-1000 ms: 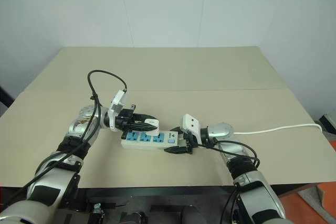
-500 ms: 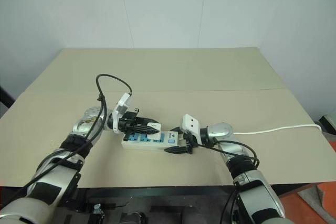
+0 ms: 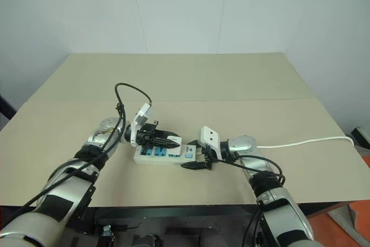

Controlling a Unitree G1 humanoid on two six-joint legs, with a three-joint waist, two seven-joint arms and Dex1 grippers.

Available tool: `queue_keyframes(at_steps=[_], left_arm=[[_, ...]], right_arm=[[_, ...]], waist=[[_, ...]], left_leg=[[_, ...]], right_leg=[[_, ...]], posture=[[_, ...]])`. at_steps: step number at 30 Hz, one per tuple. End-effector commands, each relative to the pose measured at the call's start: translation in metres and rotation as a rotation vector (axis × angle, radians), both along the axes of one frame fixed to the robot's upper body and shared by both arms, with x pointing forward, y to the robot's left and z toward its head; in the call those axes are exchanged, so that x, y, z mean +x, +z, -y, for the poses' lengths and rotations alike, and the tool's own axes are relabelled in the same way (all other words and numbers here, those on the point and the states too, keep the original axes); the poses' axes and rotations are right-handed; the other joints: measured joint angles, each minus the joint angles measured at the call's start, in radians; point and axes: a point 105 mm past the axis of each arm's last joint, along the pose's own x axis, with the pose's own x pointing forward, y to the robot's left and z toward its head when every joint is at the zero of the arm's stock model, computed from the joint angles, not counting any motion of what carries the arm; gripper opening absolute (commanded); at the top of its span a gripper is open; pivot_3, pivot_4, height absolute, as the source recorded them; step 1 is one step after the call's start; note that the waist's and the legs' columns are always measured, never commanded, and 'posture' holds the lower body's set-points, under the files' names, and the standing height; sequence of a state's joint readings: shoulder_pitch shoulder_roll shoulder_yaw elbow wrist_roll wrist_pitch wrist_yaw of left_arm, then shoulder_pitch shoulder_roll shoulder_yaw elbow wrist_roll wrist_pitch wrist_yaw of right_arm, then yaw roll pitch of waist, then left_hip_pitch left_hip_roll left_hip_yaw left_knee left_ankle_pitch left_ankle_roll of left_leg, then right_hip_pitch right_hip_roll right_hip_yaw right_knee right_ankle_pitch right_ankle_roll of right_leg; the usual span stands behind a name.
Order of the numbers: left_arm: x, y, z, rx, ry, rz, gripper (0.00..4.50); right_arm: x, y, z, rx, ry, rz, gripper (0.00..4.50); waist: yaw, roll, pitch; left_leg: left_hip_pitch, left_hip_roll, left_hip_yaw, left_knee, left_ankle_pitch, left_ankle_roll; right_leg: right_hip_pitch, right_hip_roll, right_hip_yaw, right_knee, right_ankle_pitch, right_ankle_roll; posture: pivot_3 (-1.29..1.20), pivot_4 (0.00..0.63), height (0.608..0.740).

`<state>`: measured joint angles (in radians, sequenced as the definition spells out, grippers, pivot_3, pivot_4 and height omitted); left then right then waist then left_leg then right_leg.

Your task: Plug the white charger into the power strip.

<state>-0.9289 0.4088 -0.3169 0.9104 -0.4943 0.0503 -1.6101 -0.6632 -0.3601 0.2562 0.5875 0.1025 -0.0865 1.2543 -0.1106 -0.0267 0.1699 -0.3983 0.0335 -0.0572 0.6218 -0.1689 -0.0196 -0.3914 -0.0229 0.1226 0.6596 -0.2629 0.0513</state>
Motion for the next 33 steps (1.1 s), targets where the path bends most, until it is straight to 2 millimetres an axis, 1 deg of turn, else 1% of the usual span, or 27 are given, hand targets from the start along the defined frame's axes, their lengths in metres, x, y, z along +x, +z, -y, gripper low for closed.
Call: queue_keyframes(at_steps=[1, 10, 17, 23, 28, 33], left_arm=[[0.001, 0.004, 0.001, 0.017, -0.015, 0.06, 1.01], [-0.002, -0.009, 0.001, 0.054, -0.026, 0.086, 1.01], [-0.007, -0.015, -0.002, 0.074, -0.037, 0.061, 1.01], [-0.007, -0.019, -0.004, 0.075, -0.031, 0.092, 1.01], [-0.012, -0.032, -0.011, 0.116, -0.035, 0.122, 1.01], [-0.016, -0.042, -0.018, 0.108, -0.015, 0.122, 1.01]], right_arm=[[0.002, -0.01, 0.001, -0.045, -0.028, -0.012, 3.44], [0.003, -0.01, 0.0, -0.041, -0.03, -0.011, 3.44], [0.003, -0.01, 0.0, -0.043, -0.028, -0.01, 3.44], [0.005, -0.008, -0.001, -0.04, -0.029, -0.007, 3.44], [0.005, -0.009, 0.0, -0.043, -0.032, -0.005, 3.44], [0.006, -0.009, 0.003, -0.047, -0.037, -0.004, 3.44]], waist=[[0.0, 0.0, 0.0], [-0.001, 0.0, 0.0], [-0.005, 0.0, 0.0], [-0.009, 0.0, 0.0], [-0.01, 0.0, -0.001], [-0.011, -0.001, -0.001]], left_leg=[[0.0, 0.0, 0.0, 0.0, 0.0, 0.0], [0.002, 0.0, 0.0, 0.0, 0.0, 0.0], [0.002, 0.0, 0.0, 0.0, 0.0, 0.0], [0.002, 0.0, 0.0, 0.0, 0.0, 0.0], [0.003, 0.0, 0.0, 0.0, 0.0, 0.0], [0.004, 0.0, 0.0, -0.001, 0.0, 0.0]], right_leg=[[0.0, 0.0, 0.0, 0.0, 0.0, 0.0], [0.002, 0.0, 0.0, 0.0, 0.0, 0.0], [0.002, 0.0, 0.0, -0.001, 0.0, 0.0], [0.002, 0.0, 0.001, -0.001, 0.0, 0.0], [0.003, 0.0, 0.001, -0.001, 0.0, 0.0], [0.003, 0.0, 0.001, -0.001, 0.0, 0.0]], posture=[[0.0, 0.15, 0.74], [0.0, 0.15, 0.74], [0.0, 0.15, 0.74], [0.0, 0.15, 0.74], [0.0, 0.15, 0.74], [0.0, 0.15, 0.74]])
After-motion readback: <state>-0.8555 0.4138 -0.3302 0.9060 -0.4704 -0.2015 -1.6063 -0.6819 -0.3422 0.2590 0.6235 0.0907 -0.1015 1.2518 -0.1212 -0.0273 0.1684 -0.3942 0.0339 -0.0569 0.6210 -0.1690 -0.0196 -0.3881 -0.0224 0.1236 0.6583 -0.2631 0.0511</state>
